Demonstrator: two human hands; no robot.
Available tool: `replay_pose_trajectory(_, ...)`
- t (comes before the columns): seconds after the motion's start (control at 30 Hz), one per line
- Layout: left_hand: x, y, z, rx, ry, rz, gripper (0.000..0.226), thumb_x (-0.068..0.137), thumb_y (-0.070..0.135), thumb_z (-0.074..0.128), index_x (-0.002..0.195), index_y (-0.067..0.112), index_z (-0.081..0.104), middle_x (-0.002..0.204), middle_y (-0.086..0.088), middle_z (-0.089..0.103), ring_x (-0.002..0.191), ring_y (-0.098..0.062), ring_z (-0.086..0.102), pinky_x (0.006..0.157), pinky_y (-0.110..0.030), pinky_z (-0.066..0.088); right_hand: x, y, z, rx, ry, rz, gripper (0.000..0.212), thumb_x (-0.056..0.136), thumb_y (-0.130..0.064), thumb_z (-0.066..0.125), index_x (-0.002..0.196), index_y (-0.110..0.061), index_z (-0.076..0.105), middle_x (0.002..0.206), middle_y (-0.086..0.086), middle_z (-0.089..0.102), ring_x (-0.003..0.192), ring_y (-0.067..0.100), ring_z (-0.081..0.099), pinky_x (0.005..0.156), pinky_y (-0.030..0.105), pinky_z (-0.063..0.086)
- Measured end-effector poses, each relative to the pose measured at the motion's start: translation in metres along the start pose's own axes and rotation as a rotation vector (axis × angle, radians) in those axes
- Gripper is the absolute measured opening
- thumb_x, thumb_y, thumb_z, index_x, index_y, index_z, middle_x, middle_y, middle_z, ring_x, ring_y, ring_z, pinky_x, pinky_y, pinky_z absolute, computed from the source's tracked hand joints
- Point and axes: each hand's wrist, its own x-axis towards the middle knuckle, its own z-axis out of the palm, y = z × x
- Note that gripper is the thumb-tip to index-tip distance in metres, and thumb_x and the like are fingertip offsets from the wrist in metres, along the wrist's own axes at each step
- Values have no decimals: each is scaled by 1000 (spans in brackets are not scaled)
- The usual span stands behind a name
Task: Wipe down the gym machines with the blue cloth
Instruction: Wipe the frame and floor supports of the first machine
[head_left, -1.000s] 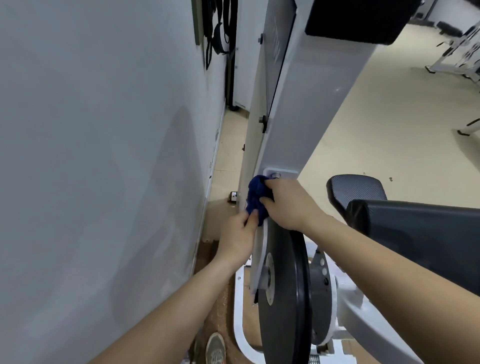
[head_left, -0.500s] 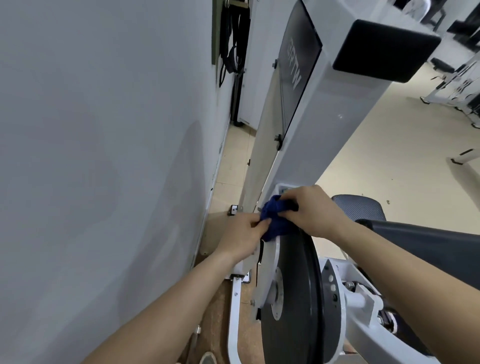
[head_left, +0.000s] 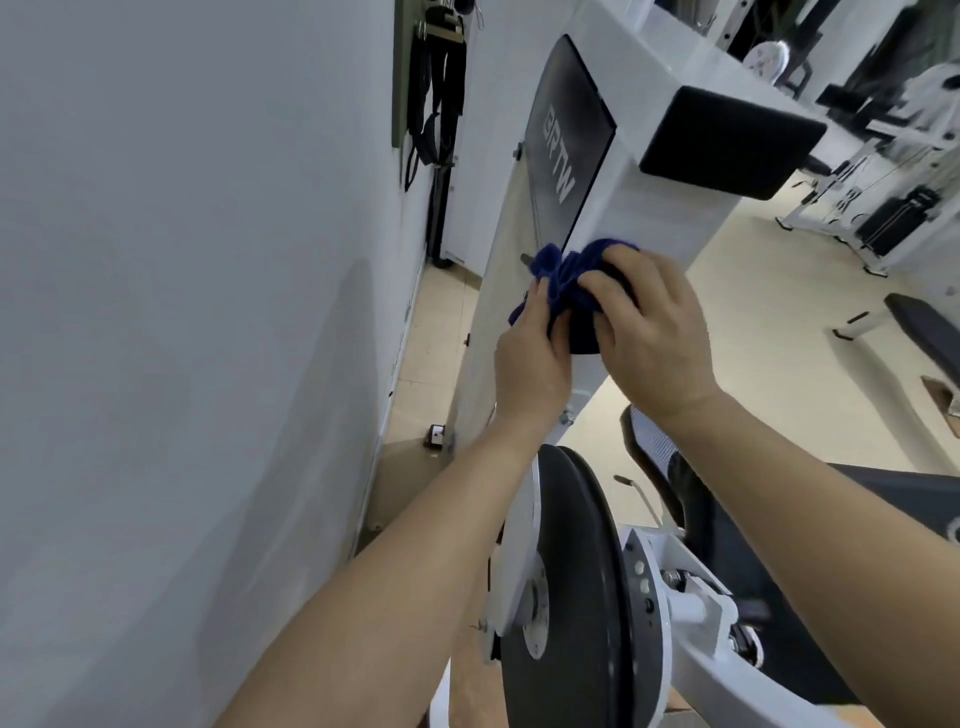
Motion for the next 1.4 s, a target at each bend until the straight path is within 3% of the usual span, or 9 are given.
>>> replay_pose_trajectory(0.13,-20,-28,1,130,-17,-92,28,104,25,46,127,17,59,87,1,68,73,-11,60,71,-28,53,-43,-5,8,-42,-379,-211,52,104,-5,22,151,-10,42,159,14,36,145,35,36,118,49,32)
replay_pose_trajectory(0.27,-28,-55,-8,160,-196,-289,17,104,20,43,99,15,59,74,9,59,69,-8,57,59,-13,41,-41,-6,19,-107,-607,-464,53,98,-11,37,151,-10,43,160,13,35,148,31,32,123,47,22)
replay_pose_trajectory(0.47,-26,-72,-19,44,-323,-374,27,107,29,38,118,17,60,90,5,64,76,-1,56,64,-17,40,-22,-36,52,-336,-750,-538,36,96,-14,47,127,-5,61,134,15,61,130,34,53,121,47,30)
replay_pose_trajectory(0.63,-50,-101,-19,-50,-300,-507,27,107,29,38,110,18,63,83,10,64,74,-1,57,58,-10,39,-6,-62,72,-251,-977,-621,15,96,-12,51,104,-14,63,100,4,69,95,27,63,97,38,45)
replay_pose_trajectory(0.8,-60,-86,-26,-122,-325,-531,30,106,31,42,105,14,67,92,-2,70,82,-10,62,72,-26,44,-4,-52,56,-50,-944,-537,12,87,-20,58,97,-20,65,87,-2,70,86,27,65,93,37,47)
replay_pose_trajectory(1.0,-128,-99,-40,-158,-380,-445,34,98,44,42,111,24,66,98,-1,71,95,-18,65,91,-45,51,-50,-46,5,482,-997,-187,42,95,-31,46,133,-21,60,128,0,66,124,22,57,102,41,48)
replay_pose_trajectory(1.13,-99,-107,-19,-347,-356,-561,38,102,39,41,137,29,54,131,-2,63,124,-14,56,112,-35,39,-31,-40,30,482,-1114,-159,44,103,-39,31,137,-27,56,129,-6,61,122,19,54,102,39,46)
replay_pose_trajectory(1.27,-96,-104,-11,-411,-310,-618,30,108,27,37,133,34,51,127,4,62,118,-7,56,105,-25,40,-41,-37,43,428,-1073,-192,39,105,-30,39,137,-20,57,137,0,59,128,22,51,110,39,40)
replay_pose_trajectory(1.4,-147,-93,-32,-272,-300,-556,19,106,31,40,107,32,59,102,-2,68,98,-17,62,91,-40,47,-43,-48,21,581,-1181,-232,46,93,-40,35,122,-26,68,121,-8,67,117,17,55,106,38,40)
